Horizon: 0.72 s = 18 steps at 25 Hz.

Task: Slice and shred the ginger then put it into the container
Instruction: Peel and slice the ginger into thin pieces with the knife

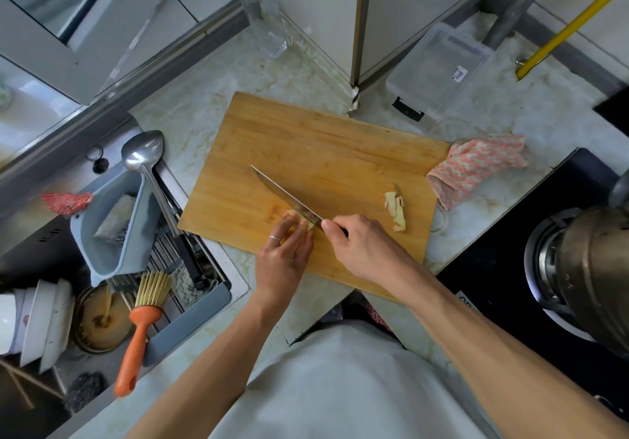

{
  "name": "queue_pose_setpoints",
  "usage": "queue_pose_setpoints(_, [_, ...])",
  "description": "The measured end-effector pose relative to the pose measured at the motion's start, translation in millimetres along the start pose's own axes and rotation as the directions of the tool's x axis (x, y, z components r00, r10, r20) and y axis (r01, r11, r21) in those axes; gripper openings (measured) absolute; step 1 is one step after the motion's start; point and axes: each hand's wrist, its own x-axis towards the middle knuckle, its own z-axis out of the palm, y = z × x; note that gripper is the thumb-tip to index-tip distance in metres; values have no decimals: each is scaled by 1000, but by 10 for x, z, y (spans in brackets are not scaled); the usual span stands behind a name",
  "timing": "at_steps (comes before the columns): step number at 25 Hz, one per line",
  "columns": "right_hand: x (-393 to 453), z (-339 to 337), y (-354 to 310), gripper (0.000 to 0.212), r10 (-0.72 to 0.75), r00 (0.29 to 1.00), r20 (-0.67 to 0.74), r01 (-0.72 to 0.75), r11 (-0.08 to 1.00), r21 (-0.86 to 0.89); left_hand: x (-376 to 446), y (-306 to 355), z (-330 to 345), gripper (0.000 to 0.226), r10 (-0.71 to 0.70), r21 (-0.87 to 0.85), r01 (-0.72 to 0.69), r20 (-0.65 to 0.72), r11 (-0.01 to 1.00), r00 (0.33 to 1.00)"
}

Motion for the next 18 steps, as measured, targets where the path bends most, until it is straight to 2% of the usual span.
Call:
queue_pose_setpoints(13, [-9,265,200,43,-95,992,-88,93,995,-17,-21,-7,-25,31,-78,-67,83,68,994,995])
queue_pose_setpoints(18, [-24,306,203,39,-118,989,-92,118,993,-8,-24,14,-49,32,-146,-110,151,55,982,988])
